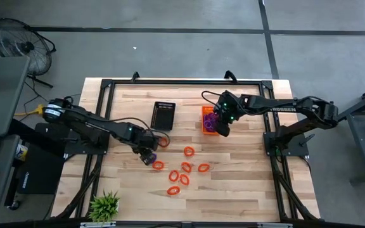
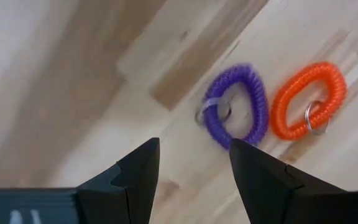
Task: Sort spring keychains into baskets
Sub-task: Put the violet spring keychain into the orange basket
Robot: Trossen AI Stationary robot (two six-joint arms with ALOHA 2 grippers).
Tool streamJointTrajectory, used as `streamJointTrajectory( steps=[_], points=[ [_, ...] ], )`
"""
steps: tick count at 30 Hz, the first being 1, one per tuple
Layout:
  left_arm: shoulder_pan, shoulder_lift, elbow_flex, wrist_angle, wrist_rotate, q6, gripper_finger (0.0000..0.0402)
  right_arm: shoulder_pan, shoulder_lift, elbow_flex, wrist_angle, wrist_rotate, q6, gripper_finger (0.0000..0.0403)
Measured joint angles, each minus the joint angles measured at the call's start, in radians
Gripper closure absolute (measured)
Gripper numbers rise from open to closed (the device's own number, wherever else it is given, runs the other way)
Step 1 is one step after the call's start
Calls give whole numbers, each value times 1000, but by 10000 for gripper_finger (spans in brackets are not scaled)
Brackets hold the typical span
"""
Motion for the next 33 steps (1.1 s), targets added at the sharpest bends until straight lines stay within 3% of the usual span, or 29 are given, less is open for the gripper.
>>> streamJointTrajectory(
  steps=[3,15,33],
  points=[
    [0,10,2,3,52,-89,209,0,0,0,-3,-10,-11,234],
    [0,73,2,37,101,-323,209,0,0,0,-9,-12,-52,235],
    [0,170,6,85,86,-416,209,0,0,0,-10,-12,-51,235]
  ],
)
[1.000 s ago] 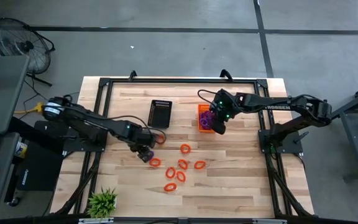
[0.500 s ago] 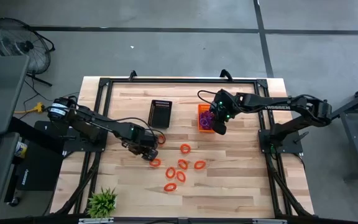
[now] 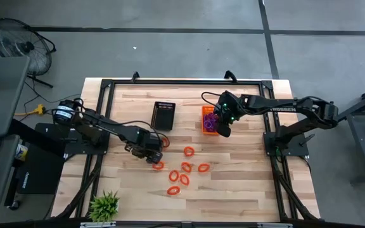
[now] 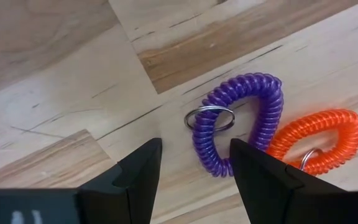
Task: Sort spring keychains into baskets
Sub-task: Put the violet spring keychain into the orange basket
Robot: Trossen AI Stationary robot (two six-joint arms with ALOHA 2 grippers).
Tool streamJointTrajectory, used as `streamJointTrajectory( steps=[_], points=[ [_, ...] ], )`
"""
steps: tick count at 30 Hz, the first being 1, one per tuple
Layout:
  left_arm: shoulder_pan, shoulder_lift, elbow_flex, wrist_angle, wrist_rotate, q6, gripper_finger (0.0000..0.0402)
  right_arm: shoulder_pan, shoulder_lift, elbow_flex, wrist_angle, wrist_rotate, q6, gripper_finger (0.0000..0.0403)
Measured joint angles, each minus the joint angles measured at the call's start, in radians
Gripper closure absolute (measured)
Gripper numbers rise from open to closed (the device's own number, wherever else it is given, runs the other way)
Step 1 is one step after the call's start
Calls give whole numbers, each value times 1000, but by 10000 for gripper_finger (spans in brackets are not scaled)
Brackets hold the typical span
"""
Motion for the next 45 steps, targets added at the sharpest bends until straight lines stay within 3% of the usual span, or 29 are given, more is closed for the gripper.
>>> streamJointTrajectory(
  steps=[4,12,18,36,45],
  points=[
    [0,1,-1,-3,-11,-2,226,0,0,0,0,0,0,237],
    [0,2,-3,-14,-14,13,302,0,0,0,0,0,3,236],
    [0,2,-5,-15,-9,21,330,0,0,0,0,0,3,239],
    [0,-9,-6,-22,-7,47,361,0,0,0,0,0,2,244],
    [2,-23,55,-52,-99,125,362,0,0,0,0,0,0,242]
  ],
)
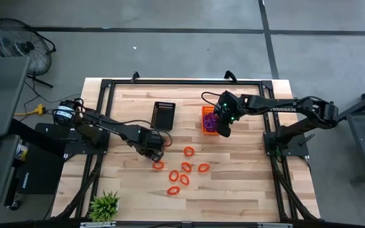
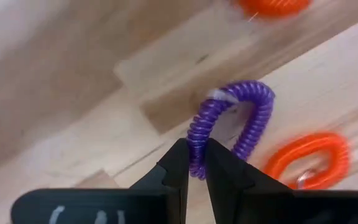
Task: Sort spring keychains into baskets
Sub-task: Put the violet spring keychain into the orange basket
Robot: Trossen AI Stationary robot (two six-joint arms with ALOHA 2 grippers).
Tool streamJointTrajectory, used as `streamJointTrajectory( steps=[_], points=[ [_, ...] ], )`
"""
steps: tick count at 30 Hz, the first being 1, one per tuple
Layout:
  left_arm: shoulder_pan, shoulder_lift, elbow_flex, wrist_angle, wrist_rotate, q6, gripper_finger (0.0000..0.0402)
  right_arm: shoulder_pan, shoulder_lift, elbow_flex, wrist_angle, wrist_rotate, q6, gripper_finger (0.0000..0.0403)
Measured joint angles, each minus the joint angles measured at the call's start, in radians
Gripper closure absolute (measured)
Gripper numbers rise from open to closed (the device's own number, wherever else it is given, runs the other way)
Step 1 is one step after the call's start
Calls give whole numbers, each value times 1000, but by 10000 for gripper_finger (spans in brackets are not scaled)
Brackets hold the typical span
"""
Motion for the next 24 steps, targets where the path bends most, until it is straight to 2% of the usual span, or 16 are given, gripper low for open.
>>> streamJointTrajectory(
  steps=[5,14,20,24],
  points=[
    [-3,-2,48,-8,-21,55,362,0,0,0,0,0,0,242],
    [-2,-2,154,-38,-171,224,363,0,0,1,9,-49,-16,241],
    [7,-4,246,-79,-316,327,363,0,0,2,25,-120,-35,244],
    [34,-4,308,-79,-356,429,363,0,0,2,49,-155,-54,245]
  ],
)
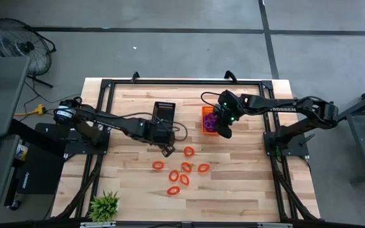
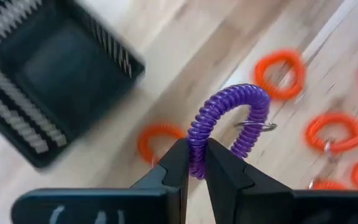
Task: Sort spring keychains into baskets
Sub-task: Put the violet spring keychain into the orange basket
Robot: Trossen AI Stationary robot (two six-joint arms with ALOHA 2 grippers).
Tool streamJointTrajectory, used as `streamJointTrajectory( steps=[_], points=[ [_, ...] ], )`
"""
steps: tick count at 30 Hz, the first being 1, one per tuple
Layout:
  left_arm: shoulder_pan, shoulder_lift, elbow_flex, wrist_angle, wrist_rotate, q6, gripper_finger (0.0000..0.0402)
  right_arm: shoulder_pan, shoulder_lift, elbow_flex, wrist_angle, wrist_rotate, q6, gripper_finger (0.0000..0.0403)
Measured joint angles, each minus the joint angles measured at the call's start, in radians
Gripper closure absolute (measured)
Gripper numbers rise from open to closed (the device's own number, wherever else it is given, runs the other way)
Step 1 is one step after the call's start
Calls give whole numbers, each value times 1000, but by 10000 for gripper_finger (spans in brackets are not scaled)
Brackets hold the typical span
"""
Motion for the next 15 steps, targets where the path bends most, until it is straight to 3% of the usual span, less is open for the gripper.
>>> streamJointTrajectory(
  steps=[9,15],
  points=[
    [102,-1,119,63,-31,200,363,18,0,0,247,-164,-9,246],
    [167,-1,185,144,-12,320,363,56,0,0,451,-142,-55,245]
  ],
)
